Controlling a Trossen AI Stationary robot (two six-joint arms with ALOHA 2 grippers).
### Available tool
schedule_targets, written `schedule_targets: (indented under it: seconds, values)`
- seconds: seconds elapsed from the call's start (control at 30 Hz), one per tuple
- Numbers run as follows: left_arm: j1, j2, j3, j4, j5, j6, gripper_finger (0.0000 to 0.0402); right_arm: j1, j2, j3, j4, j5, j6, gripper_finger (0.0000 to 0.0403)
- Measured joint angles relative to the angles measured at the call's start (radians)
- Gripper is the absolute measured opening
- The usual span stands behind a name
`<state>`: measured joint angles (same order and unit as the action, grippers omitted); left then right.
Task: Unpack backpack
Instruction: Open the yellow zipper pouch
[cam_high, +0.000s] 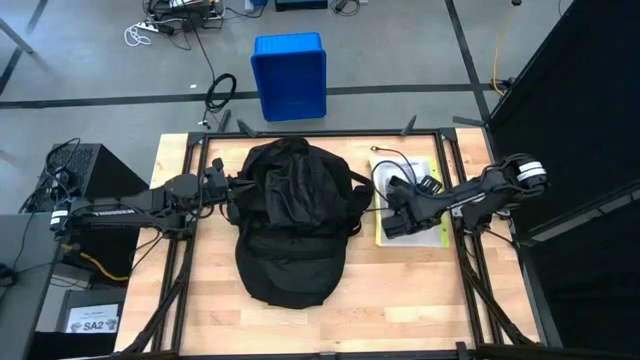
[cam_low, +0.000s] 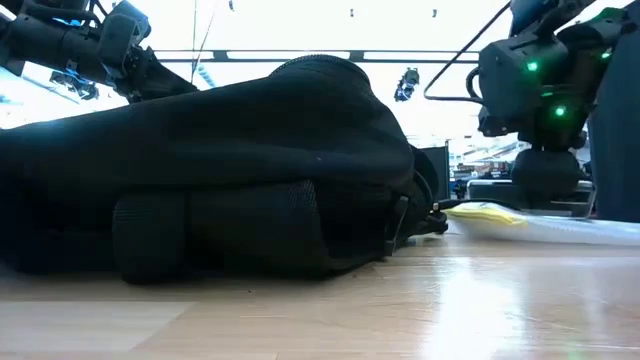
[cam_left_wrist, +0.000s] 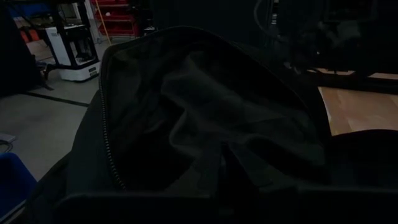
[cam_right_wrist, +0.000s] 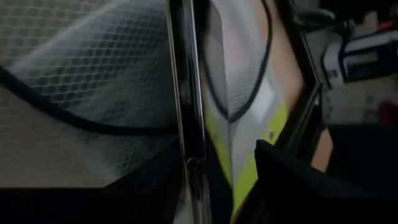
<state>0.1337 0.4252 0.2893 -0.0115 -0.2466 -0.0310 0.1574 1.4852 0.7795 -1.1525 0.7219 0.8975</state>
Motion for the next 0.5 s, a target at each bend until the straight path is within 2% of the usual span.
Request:
schedule_targets:
  seconds: [0.2, 0.37, 0.5]
  values:
    - [0.000, 0.000, 0.000, 0.000, 0.000, 0.000, 0.0000, 0.079, -0.089, 0.057, 0.081, -0.091, -0.096, 0.0177]
    - [0.000, 0.000, 0.000, -0.001, 0.000, 0.000, 0.0000, 0.221, -0.149, 0.064, 0.343, -0.097, -0.237, 0.0205]
    - [0.000, 0.000, 0.000, -0.001, 0.000, 0.000, 0.0000, 0.312, -0.120, 0.031, 0.521, -0.098, -0.328, 0.0231]
